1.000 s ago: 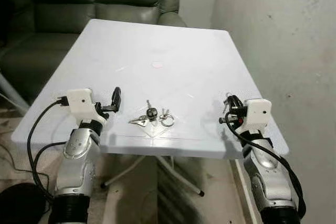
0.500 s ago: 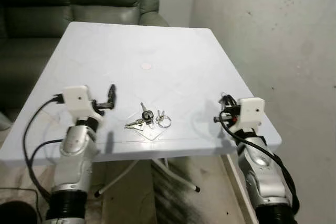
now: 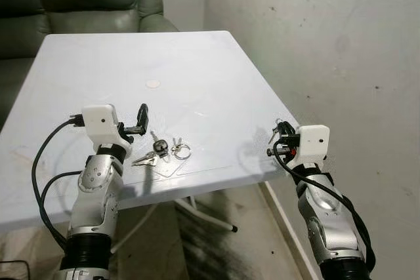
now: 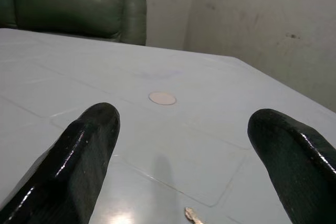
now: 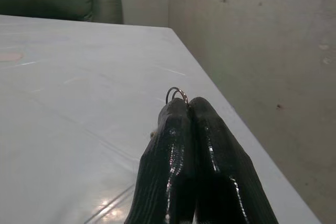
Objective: Hang keys on a hook
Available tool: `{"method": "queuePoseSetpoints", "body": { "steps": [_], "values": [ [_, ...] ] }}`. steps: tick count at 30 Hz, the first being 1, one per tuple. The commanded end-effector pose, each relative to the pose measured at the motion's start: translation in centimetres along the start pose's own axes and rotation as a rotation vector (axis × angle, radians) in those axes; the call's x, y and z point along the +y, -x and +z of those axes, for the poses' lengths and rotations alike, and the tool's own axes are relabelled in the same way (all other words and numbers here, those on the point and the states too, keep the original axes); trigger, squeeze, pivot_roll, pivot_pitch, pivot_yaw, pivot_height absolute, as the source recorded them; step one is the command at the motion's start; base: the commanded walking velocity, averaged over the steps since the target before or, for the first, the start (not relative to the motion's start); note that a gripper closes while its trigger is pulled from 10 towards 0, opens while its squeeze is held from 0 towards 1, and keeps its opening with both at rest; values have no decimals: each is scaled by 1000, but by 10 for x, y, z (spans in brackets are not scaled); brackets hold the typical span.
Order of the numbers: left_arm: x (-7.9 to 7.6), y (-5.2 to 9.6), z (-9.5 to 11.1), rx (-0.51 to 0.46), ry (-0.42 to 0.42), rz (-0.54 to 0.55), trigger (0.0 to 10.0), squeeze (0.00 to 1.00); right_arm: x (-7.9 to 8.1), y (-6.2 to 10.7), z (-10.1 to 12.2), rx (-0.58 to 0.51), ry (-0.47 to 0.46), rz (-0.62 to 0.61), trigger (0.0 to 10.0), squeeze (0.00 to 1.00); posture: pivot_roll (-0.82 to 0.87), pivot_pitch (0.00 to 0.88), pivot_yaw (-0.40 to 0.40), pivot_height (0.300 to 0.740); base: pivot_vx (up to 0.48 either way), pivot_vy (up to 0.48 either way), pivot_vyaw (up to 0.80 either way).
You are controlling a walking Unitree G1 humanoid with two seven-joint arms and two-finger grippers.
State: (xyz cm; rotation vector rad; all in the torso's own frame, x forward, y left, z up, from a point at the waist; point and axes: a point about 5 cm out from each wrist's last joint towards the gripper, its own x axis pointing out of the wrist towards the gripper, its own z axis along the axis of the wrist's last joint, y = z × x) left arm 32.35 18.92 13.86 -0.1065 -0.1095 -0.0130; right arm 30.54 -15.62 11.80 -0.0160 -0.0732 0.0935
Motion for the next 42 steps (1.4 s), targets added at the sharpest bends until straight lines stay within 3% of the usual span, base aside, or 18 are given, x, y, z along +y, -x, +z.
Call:
{"method": "queuePoseSetpoints", "body": {
  "steps": [1,7,10,36,39,42],
  "values": [
    [-4,-3,3,-9,-5,-26,10000,0,-3,1,0,5,5,-12,10000,0,-33,0,-22,740,0,0,-694],
    [-7,-5,1,-8,23,-44,10000,0,-1,2,-2,9,1,-16,10000,0,-32,0,-23,740,0,160,-695],
    [-7,-5,1,-4,-9,-41,10000,0,-1,2,-2,9,-2,-15,10000,0,-32,0,-23,740,0,469,-694],
    [-11,-1,-2,-2,-55,-84,10000,0,-1,5,-3,19,1,-17,10000,0,-32,0,-31,740,0,0,-691],
    [-11,0,-2,-5,-76,-83,10000,0,-1,5,-3,21,-1,-20,10000,0,-34,0,-30,740,0,-480,-681],
    [-10,-1,-1,-9,8,-66,10000,0,-1,6,-4,22,-1,-22,10000,0,-35,0,-31,740,0,-270,-681]
  ]
}}
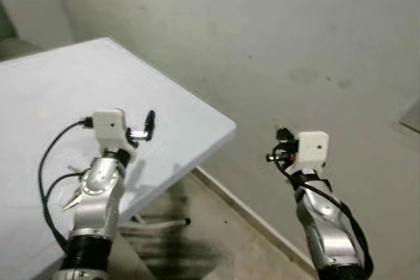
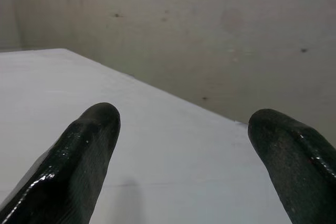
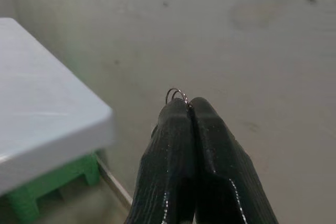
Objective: Hang keys on a hook
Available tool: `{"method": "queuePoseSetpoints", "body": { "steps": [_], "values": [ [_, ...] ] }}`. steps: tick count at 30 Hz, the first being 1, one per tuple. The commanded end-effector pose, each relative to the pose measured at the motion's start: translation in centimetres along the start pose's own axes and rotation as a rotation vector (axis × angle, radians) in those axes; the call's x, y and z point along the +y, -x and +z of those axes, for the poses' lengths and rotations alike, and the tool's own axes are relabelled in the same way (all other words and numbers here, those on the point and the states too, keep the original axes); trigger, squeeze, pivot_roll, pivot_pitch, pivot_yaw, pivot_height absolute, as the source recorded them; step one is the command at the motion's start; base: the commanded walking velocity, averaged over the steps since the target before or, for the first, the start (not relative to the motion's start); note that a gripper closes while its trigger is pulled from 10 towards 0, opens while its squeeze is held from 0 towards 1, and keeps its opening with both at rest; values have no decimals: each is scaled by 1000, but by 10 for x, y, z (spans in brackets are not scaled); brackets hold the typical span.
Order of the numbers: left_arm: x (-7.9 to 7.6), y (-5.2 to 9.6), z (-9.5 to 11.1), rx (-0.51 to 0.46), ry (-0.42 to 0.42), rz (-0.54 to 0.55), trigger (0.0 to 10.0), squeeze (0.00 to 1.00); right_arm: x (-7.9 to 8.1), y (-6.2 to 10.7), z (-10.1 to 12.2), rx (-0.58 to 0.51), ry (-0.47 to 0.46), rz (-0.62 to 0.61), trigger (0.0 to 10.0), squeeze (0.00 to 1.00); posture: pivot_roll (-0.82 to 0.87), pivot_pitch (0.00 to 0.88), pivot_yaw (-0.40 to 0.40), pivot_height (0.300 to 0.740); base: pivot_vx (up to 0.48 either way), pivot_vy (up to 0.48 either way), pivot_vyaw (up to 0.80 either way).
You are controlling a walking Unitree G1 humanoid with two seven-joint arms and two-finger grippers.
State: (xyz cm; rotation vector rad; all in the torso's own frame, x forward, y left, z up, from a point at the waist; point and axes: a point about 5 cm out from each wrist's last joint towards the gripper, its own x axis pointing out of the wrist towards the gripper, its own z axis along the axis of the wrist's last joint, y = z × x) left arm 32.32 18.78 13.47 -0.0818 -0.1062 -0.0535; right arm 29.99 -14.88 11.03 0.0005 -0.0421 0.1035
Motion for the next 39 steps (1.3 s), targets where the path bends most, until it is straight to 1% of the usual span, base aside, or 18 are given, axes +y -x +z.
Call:
{"method": "queuePoseSetpoints", "body": {
  "steps": [1,8,14,39],
  "values": [
    [-9,-2,3,-16,49,-17,10000,0,-10,1,4,-8,17,-33,10000,0,-35,0,-31,740,0,0,-681],
    [-7,-4,2,1,-2,1,10000,0,-11,1,4,-5,19,-38,10000,0,-35,0,-35,740,0,0,-673],
    [-8,-4,2,1,17,5,10000,0,-11,-1,5,-7,19,-41,10000,0,-34,0,-37,740,0,0,-664],
    [-13,-8,4,2,4,-25,10000,0,-11,-2,7,-14,5,-59,10000,0,-43,0,-26,740,0,0,-664]
  ]
}}
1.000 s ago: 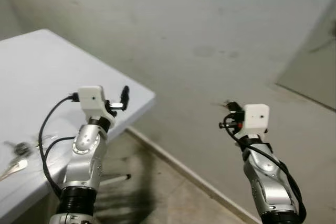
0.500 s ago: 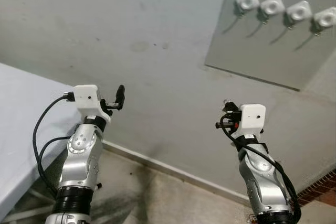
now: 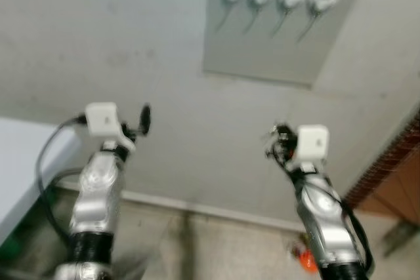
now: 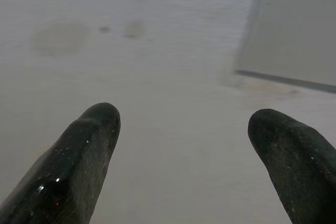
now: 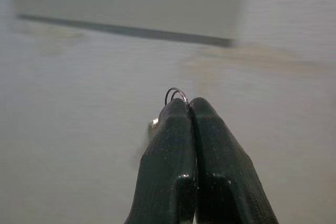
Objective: Hang keys on a hook
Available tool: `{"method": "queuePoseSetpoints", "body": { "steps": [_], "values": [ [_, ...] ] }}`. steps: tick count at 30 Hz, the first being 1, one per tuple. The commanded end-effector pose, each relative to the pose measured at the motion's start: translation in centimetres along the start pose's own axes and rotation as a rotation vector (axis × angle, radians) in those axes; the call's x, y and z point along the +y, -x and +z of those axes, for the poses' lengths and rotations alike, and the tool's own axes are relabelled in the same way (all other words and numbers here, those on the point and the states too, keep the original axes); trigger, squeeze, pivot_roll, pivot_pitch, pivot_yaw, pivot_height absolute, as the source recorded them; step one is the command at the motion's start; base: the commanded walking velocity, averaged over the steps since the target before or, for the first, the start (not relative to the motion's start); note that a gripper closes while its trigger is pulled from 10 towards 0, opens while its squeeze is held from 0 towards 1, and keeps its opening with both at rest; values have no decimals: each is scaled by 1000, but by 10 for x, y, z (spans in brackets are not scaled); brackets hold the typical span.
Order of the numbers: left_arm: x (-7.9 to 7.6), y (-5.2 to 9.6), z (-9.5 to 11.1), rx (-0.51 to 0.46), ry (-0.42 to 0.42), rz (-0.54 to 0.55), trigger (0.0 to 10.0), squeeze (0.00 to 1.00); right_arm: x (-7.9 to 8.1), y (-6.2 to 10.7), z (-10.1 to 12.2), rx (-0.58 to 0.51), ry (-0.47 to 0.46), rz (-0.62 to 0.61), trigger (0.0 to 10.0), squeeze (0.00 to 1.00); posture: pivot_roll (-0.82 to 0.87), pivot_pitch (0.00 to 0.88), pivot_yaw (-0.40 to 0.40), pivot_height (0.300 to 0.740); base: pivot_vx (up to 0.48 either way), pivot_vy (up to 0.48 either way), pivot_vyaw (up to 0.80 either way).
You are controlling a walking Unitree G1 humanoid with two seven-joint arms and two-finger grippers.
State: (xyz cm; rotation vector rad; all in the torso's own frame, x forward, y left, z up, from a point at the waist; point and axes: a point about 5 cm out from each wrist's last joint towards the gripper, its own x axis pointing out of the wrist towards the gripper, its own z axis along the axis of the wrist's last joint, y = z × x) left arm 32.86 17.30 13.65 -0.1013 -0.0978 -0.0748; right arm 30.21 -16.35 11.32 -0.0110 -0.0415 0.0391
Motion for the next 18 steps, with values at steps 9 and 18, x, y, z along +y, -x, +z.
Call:
{"method": "queuePoseSetpoints", "body": {
  "steps": [9,18],
  "values": [
    [-7,1,-1,17,-24,-41,10000,0,5,2,2,-15,-48,-6,10000,0,-51,0,-12,740,0,0,-443],
    [-15,3,-5,45,-35,-85,10000,0,3,11,-3,-2,-70,-61,10000,0,-85,0,26,740,0,0,0]
  ]
}}
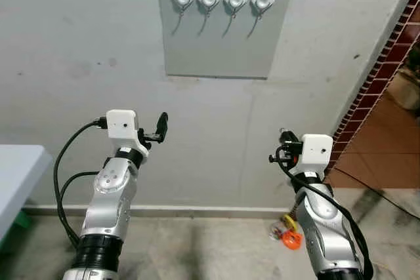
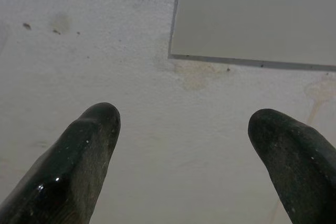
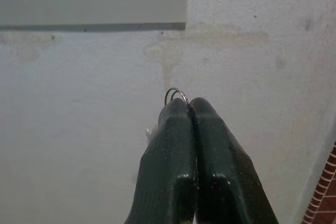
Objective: Hang keys on a hook
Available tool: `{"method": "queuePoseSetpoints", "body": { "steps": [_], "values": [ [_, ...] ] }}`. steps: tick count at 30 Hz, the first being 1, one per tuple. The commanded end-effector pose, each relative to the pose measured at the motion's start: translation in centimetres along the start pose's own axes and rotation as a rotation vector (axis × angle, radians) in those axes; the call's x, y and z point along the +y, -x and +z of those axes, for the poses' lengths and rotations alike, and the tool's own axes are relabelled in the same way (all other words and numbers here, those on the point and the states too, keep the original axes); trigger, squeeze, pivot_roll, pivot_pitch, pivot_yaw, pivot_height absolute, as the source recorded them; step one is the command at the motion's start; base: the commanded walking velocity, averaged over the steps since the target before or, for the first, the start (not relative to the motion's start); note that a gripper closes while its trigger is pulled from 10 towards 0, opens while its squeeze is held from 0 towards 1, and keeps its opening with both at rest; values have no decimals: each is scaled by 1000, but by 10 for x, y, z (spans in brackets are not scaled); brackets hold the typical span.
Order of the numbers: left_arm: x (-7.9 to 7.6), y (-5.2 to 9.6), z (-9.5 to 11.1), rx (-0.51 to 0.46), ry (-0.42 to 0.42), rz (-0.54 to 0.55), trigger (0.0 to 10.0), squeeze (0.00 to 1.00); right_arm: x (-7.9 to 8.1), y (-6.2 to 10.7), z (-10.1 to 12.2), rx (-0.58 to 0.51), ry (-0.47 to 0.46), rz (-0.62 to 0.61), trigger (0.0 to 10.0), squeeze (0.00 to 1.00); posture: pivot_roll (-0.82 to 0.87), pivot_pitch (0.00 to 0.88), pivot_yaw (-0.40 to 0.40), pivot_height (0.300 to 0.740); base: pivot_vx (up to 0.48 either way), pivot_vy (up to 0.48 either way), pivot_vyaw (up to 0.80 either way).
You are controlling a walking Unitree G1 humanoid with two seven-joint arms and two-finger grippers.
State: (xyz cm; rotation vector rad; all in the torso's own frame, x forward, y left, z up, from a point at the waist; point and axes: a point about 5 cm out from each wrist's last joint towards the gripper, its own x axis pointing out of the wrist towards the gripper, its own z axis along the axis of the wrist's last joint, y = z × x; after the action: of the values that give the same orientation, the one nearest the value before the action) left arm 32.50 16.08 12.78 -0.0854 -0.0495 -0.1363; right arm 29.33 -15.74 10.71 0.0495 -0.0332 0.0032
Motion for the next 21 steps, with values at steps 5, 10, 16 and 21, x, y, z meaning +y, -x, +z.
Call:
{"method": "queuePoseSetpoints", "body": {
  "steps": [5,10,16,21],
  "values": [
    [-7,-2,4,10,-27,-61,10000,0,-6,8,2,-14,-20,-61,10000,0,-121,0,63,740,0,0,0],
    [-15,-7,2,42,-6,-107,10000,0,-13,18,-1,-17,-23,-117,10000,0,-153,0,95,740,0,0,0],
    [-16,-11,3,60,22,-105,10000,0,-13,22,-1,-13,-25,-126,10000,0,-158,0,92,740,0,0,0],
    [-17,-10,3,49,31,-94,10000,0,-16,21,1,-9,-9,-113,10000,0,-149,0,65,740,0,0,0]
  ]
}}
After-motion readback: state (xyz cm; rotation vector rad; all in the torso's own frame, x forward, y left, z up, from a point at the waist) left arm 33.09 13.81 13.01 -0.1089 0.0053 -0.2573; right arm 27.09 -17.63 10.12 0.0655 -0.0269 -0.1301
